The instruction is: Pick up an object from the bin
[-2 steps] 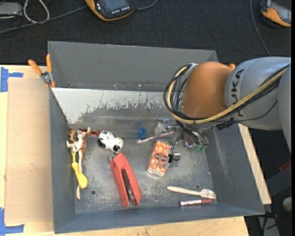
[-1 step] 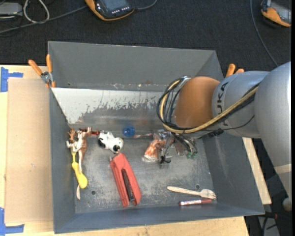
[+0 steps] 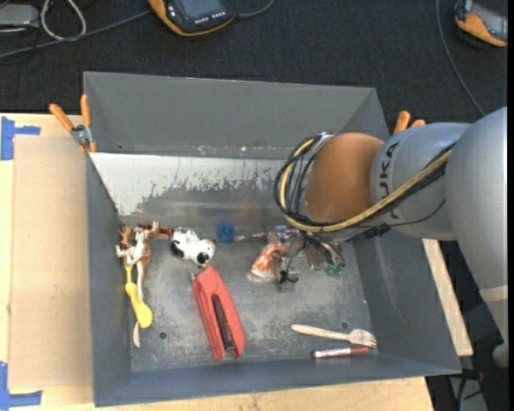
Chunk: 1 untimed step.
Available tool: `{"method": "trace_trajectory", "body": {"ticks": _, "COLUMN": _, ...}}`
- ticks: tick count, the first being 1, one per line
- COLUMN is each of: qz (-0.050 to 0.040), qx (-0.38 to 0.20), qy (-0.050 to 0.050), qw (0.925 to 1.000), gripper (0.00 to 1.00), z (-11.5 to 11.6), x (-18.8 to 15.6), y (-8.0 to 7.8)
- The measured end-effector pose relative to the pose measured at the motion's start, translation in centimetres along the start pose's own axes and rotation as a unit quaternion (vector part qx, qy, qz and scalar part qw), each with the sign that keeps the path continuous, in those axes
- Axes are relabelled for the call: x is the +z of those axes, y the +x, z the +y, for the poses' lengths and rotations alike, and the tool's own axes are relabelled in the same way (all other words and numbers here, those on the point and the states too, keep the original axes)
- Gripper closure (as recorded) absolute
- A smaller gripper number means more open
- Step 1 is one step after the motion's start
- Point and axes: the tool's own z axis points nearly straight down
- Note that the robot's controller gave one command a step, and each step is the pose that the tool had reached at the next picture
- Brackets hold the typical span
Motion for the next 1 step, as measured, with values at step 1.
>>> {"method": "trace_trajectory", "body": {"ticks": 1, "qz": 0.0074, "qx": -0.001, "qy": 0.000, "qw": 1.0000, "gripper": 1.00, "z": 0.43, "x": -4.71, "y": 0.16}}
